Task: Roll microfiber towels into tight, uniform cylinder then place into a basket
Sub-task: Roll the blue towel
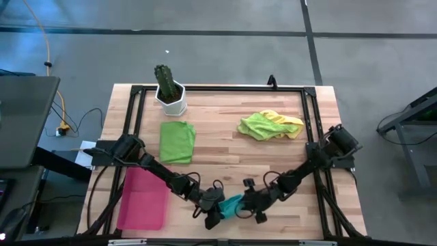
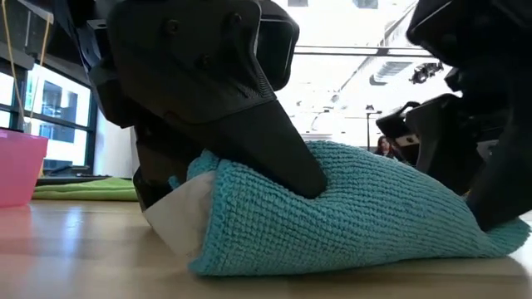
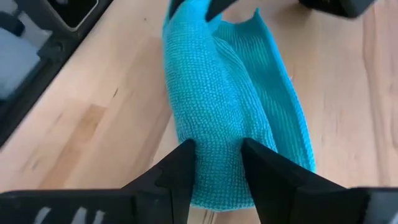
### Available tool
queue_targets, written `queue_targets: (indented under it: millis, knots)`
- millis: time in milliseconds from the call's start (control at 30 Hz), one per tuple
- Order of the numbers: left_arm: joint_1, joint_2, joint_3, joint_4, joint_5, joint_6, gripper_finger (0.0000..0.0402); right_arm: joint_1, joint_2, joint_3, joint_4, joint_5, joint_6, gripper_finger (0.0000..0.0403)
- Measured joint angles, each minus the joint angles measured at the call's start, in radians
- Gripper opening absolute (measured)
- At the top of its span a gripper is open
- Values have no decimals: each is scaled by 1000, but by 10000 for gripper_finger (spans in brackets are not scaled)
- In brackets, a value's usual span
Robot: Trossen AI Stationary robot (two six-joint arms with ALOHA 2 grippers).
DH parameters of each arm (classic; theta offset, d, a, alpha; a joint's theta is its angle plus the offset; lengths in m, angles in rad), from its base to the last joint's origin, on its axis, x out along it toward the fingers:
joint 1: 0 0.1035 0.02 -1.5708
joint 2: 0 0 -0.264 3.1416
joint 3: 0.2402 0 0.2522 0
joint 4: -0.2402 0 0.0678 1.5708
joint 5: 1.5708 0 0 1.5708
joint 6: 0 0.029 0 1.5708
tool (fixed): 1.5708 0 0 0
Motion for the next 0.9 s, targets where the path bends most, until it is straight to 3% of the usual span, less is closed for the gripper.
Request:
queue_targets:
  millis: [400, 633, 900]
  knots:
    - [-4, -2, 0, 1, 11, 166, 109, -37, -2, 1, -28, -116, 192, 8]
    - [-7, -63, -3, -20, -17, 507, 146, -83, -2, 0, -34, -300, 430, 8]
    - [-50, -161, -1, -43, -156, 795, 144, -137, 0, -2, -37, -442, 648, 3]
